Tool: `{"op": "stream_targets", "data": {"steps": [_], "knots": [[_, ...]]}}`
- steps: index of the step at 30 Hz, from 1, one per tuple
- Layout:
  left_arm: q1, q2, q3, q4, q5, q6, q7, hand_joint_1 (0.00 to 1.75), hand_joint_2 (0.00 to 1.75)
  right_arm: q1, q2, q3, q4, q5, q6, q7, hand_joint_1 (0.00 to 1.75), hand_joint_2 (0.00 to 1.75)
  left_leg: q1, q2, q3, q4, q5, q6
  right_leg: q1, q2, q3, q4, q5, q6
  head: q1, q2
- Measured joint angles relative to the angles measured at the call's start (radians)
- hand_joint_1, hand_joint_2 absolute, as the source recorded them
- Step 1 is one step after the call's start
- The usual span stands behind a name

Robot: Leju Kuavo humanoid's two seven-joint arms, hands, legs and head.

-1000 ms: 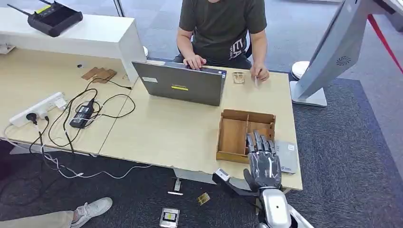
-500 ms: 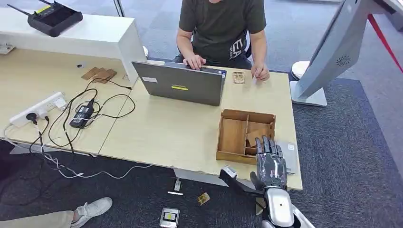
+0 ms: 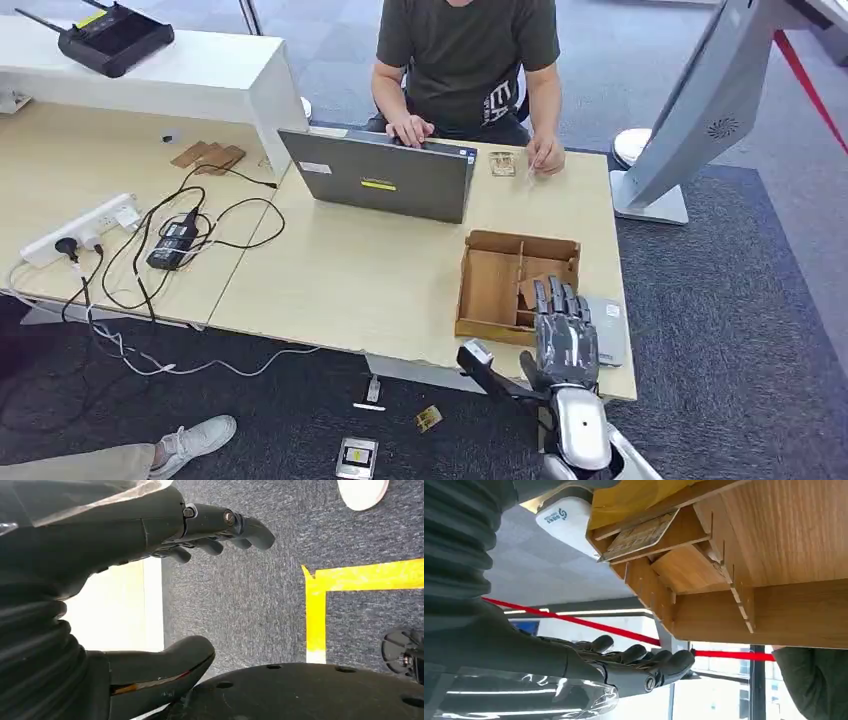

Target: Pass the card to the sensor for recognition and then transmit it.

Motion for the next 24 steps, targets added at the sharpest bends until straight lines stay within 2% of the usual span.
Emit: {"op": "stream_targets", "data": {"steps": [10,21,24], "knots": [[0.0,0.0,0.001,0.0,-0.001,0.0,0.0,0.0,1.75,-0.002,0.016,-0.003,0.0,-0.015,0.074,0.0,0.0,1.75,0.0,0.0,0.0,0.0,0.0,0.0,0.0,0.0,0.0,0.0,0.0,0.0,0.0,0.0],[0.0,0.0,0.008,0.0,-0.002,-0.003,0.0,0.0,1.75,0.0,0.029,-0.026,0.0,0.005,0.082,0.0,0.0,1.75,0.0,0.0,0.0,0.0,0.0,0.0,0.0,0.0,0.0,0.0,0.0,0.0,0.0,0.0],[0.0,0.0,0.009,0.0,-0.003,-0.004,0.0,0.0,1.75,0.003,0.031,-0.032,0.0,0.008,0.105,0.0,0.0,1.75,0.0,0.0,0.0,0.0,0.0,0.0,0.0,0.0,0.0,0.0,0.0,0.0,0.0,0.0]]}}
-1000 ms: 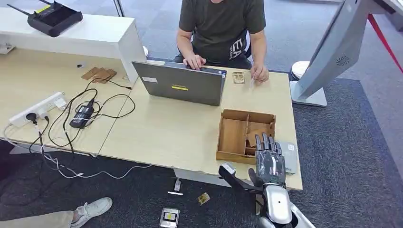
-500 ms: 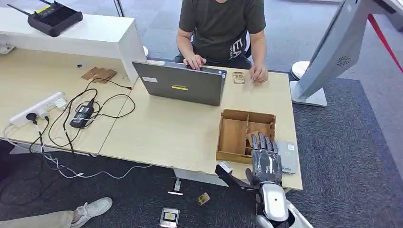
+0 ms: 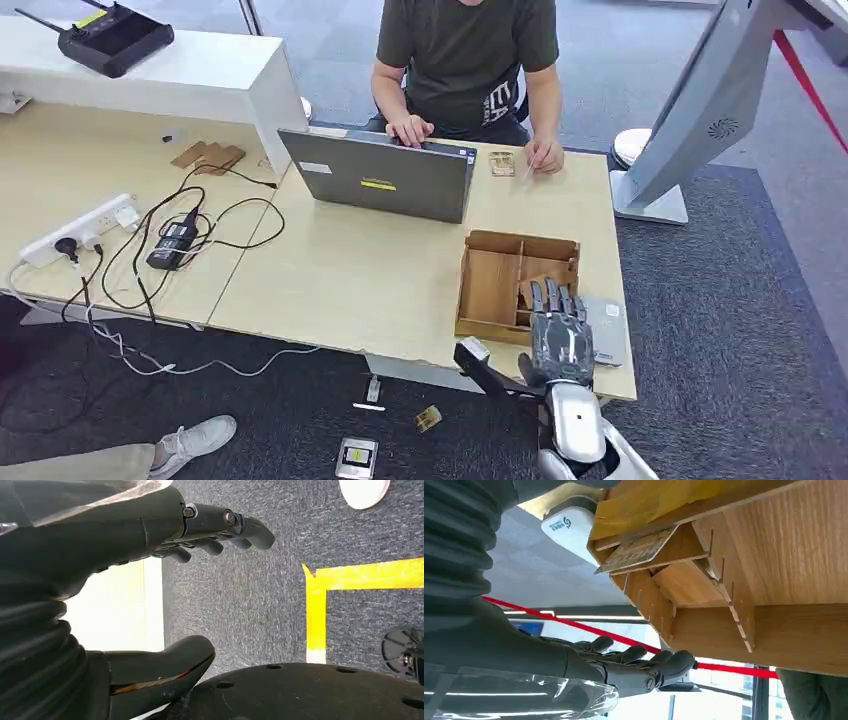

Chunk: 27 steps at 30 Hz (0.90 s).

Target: Pass the card to the sensor for recognition and then transmit it.

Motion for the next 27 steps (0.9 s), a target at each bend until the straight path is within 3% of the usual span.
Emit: {"op": "stream_targets", "data": {"steps": [10,12,14,15,23,27], "knots": [[0.0,0.001,0.001,0.0,-0.001,-0.002,0.0,0.0,1.75,0.008,0.002,-0.032,0.008,-0.011,0.014,0.0,0.0,1.75,0.0,0.0,0.0,0.0,0.0,0.0,0.0,0.0,0.0,0.0,0.0,0.0,0.0,0.0],[0.0,0.001,0.001,0.0,-0.001,-0.002,0.0,0.0,1.75,0.01,0.003,-0.039,0.01,-0.011,0.011,0.0,0.35,1.75,0.0,0.0,0.0,0.0,0.0,0.0,0.0,0.0,0.0,0.0,0.0,0.0,0.0,0.0],[0.0,0.001,0.001,0.0,-0.001,-0.002,-0.001,0.0,1.75,0.013,0.005,-0.044,0.01,-0.011,0.009,0.0,1.24,1.75,0.0,0.0,0.0,0.0,0.0,0.0,0.0,0.0,0.0,0.0,0.0,0.0,0.0,0.0],[0.0,0.001,0.001,0.0,-0.001,-0.002,-0.001,0.0,1.75,0.013,0.005,-0.045,0.01,-0.011,0.008,0.0,1.54,1.75,0.0,0.0,0.0,0.0,0.0,0.0,0.0,0.0,0.0,0.0,0.0,0.0,0.0,0.0],[0.0,0.002,0.001,0.0,-0.001,-0.006,-0.002,0.0,1.75,0.013,0.009,-0.053,0.017,-0.034,-0.006,0.0,1.55,1.75,0.0,0.0,0.0,0.0,0.0,0.0,0.0,0.0,0.0,0.0,0.0,0.0,0.0,0.0],[0.0,0.002,0.001,0.0,-0.001,-0.008,-0.002,0.0,1.75,0.009,0.015,-0.052,0.038,-0.075,-0.045,0.0,1.57,1.75,0.0,0.0,0.0,0.0,0.0,0.0,0.0,0.0,0.0,0.0,0.0,0.0,0.0,0.0]]}}
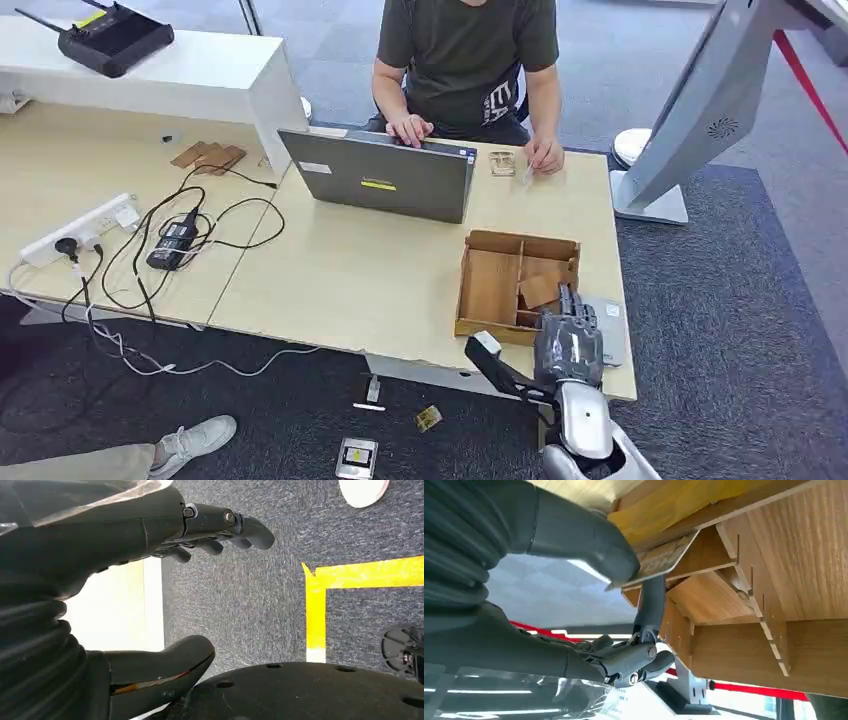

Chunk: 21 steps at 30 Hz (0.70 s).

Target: Pass the card to the sensor for recognition and then transmit it.

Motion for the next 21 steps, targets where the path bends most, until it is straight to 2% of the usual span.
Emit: {"op": "stream_targets", "data": {"steps": [5,7,9,13,17,21], "knots": [[0.0,0.0,0.0,0.0,0.0,-0.002,0.0,0.0,1.75,-0.037,0.024,0.009,0.063,-0.087,-0.079,0.0,1.61,1.75,0.0,0.0,0.0,0.0,0.0,0.0,0.0,0.0,0.0,0.0,0.0,0.0,0.0,0.0],[0.0,0.0,0.0,0.0,0.0,-0.003,0.0,0.0,1.75,-0.055,0.039,0.019,0.103,-0.134,-0.113,-0.008,1.69,1.75,0.0,0.0,0.0,0.0,0.0,0.0,0.0,0.0,0.0,0.0,0.0,0.0,0.0,0.0],[-0.001,0.0,0.0,0.0,0.0,-0.004,0.003,0.0,1.75,-0.077,0.058,0.034,0.154,-0.191,-0.158,-0.031,1.75,1.75,0.0,0.001,0.001,0.0,0.0,0.0,0.0,0.0,0.0,0.0,0.0,0.0,0.0,0.0],[-0.001,0.0,0.0,0.0,0.0,-0.004,0.006,0.0,1.75,-0.107,0.099,0.06,0.253,-0.257,-0.256,-0.084,1.75,1.75,0.0,0.001,0.001,0.0,0.0,0.0,0.0,0.0,0.0,0.0,0.0,0.0,0.0,0.0],[-0.001,0.0,0.0,0.0,0.0,-0.003,0.006,0.0,1.75,-0.13,0.129,0.085,0.331,-0.268,-0.347,-0.104,1.75,1.75,0.0,0.0,0.0,0.0,0.0,0.0,0.0,0.0,0.0,0.0,0.0,0.0,0.0,0.0],[-0.001,0.0,0.0,0.0,0.0,-0.002,0.008,0.0,1.75,-0.146,0.134,0.098,0.342,-0.221,-0.408,-0.073,1.75,1.75,0.0,0.0,0.0,0.0,0.0,0.0,0.0,0.0,0.0,0.0,0.0,0.0,0.0,0.0]]}}
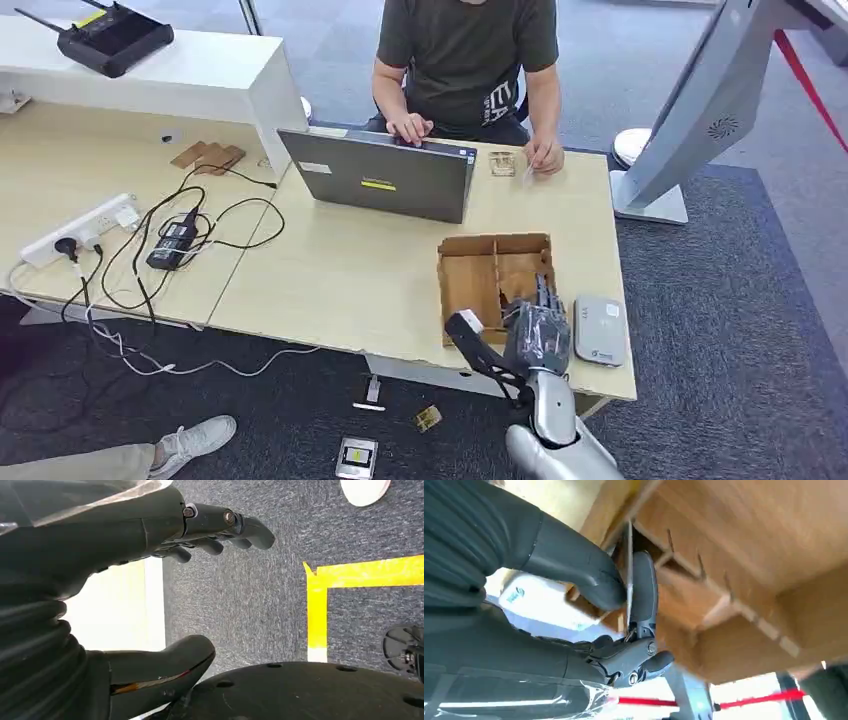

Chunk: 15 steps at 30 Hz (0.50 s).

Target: Pass the card to the sensor for recognition and then transmit it.

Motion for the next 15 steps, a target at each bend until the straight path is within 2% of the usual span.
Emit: {"op": "stream_targets", "data": {"steps": [4,9,12,15], "knots": [[0.0,0.0,0.001,0.0,0.0,0.0,0.0,0.0,1.75,-0.008,-0.022,0.003,-0.074,0.116,-0.016,0.057,1.75,1.75,0.0,0.0,0.0,0.0,0.0,0.0,0.0,0.0,0.0,0.0,0.0,0.0,0.0,0.0],[0.001,0.0,0.001,0.0,0.0,-0.002,0.0,0.0,1.75,-0.004,-0.058,-0.009,-0.209,0.261,-0.024,0.071,1.75,1.75,0.0,0.0,0.0,0.0,0.0,0.0,0.0,0.0,0.0,0.0,0.0,0.0,0.0,0.0],[0.001,0.001,0.001,-0.001,0.0,-0.008,-0.001,0.0,1.75,-0.003,-0.077,-0.016,-0.283,0.278,-0.031,0.072,1.75,1.75,0.0,0.001,0.0,0.0,0.0,0.0,0.0,0.0,0.0,0.0,0.0,0.0,0.0,0.0],[0.001,0.004,-0.001,-0.001,0.0,-0.021,-0.001,0.0,1.75,-0.01,-0.092,-0.015,-0.336,0.243,0.014,0.072,1.75,1.75,0.0,0.001,0.0,0.0,0.0,0.0,0.0,0.001,0.0,0.0,0.0,0.0,0.0,0.0]]}}
